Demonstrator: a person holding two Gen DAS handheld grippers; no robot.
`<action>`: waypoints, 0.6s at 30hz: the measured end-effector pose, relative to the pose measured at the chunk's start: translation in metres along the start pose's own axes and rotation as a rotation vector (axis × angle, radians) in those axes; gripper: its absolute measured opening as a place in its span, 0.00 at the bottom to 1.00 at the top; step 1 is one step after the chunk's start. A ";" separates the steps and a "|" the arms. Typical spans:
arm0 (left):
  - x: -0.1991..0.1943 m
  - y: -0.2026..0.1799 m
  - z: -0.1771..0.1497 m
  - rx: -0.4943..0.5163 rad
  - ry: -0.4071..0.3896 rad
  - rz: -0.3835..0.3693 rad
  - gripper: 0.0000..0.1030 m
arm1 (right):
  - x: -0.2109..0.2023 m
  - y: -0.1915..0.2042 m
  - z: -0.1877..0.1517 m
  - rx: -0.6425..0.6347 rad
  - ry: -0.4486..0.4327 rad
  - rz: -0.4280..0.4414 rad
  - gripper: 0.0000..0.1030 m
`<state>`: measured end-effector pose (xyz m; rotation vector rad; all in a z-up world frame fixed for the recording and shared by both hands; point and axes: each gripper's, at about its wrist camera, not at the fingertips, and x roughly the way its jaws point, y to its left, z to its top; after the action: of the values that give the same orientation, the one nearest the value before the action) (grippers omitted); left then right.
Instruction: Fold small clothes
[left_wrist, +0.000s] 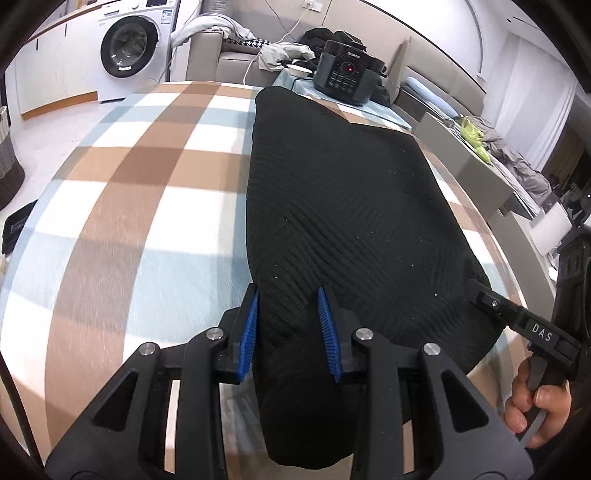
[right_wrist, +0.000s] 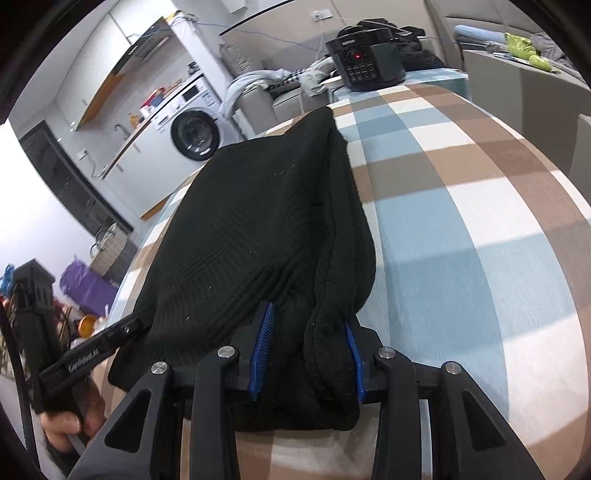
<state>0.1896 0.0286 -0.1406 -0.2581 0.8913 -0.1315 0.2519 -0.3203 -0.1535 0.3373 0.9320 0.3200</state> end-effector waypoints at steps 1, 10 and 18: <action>0.002 0.001 0.003 0.003 -0.001 0.002 0.27 | 0.002 0.003 0.002 -0.003 -0.001 -0.006 0.35; 0.003 0.004 0.011 0.003 -0.031 0.037 0.37 | -0.008 0.004 0.006 -0.025 0.000 -0.001 0.41; -0.051 0.004 0.001 0.019 -0.189 0.085 0.82 | -0.059 0.029 -0.007 -0.275 -0.120 -0.020 0.93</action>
<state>0.1588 0.0437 -0.1023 -0.2111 0.7118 -0.0358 0.2097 -0.3169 -0.1027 0.0933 0.7612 0.4006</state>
